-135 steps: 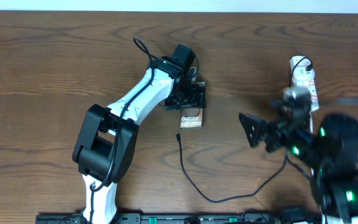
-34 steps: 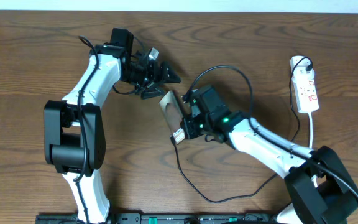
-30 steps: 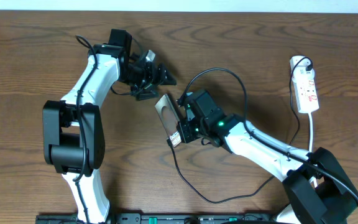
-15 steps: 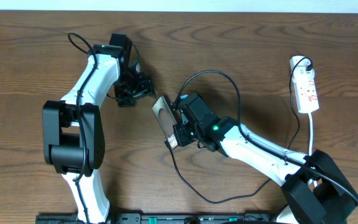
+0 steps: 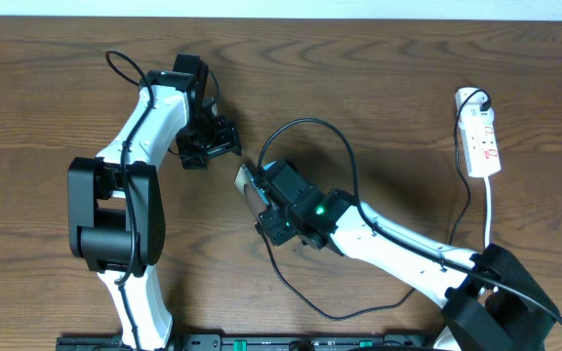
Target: Plug charger to phone and switch on socket
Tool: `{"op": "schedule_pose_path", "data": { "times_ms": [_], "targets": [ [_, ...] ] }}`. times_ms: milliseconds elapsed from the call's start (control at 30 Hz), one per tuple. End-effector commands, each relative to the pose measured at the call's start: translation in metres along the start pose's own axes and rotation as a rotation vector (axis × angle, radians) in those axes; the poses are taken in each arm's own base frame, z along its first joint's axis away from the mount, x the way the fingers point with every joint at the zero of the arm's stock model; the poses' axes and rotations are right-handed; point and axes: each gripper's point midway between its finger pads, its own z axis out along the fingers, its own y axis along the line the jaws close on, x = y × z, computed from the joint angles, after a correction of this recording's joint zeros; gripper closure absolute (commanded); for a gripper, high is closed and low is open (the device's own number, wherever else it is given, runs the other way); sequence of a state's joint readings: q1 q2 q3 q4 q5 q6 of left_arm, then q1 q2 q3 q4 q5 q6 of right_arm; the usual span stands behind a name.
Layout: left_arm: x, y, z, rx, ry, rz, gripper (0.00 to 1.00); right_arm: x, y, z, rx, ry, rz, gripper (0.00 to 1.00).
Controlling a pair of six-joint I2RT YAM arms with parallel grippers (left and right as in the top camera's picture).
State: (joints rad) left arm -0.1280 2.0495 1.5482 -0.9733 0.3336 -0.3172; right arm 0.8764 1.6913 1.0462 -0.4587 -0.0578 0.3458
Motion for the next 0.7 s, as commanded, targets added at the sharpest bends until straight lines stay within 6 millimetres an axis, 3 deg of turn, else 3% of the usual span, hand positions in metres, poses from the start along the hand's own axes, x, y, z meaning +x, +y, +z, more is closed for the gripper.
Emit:
{"op": "schedule_pose_path", "data": {
  "times_ms": [0, 233, 567, 633, 667],
  "targets": [
    [0.004, 0.001, -0.007, -0.012, -0.008, -0.007, 0.22, 0.025, -0.001, 0.009, 0.032, 0.084, -0.053, 0.99],
    [0.007, 0.002, -0.007, -0.016, 0.002, -0.011, 0.22, 0.045, -0.006, -0.006, 0.080, 0.209, -0.120, 0.99],
    [0.007, 0.002, -0.007, -0.016, 0.002, -0.017, 0.22, 0.078, 0.004, -0.007, 0.095, 0.325, -0.193, 0.99],
    [0.007, 0.002, -0.007, -0.016, 0.002, -0.017, 0.22, 0.080, 0.006, -0.006, 0.094, 0.332, -0.204, 0.96],
    [0.007, 0.002, -0.007, -0.016, 0.002, -0.017, 0.22, 0.082, 0.007, -0.005, 0.094, 0.336, -0.209, 0.90]
  ]
}}
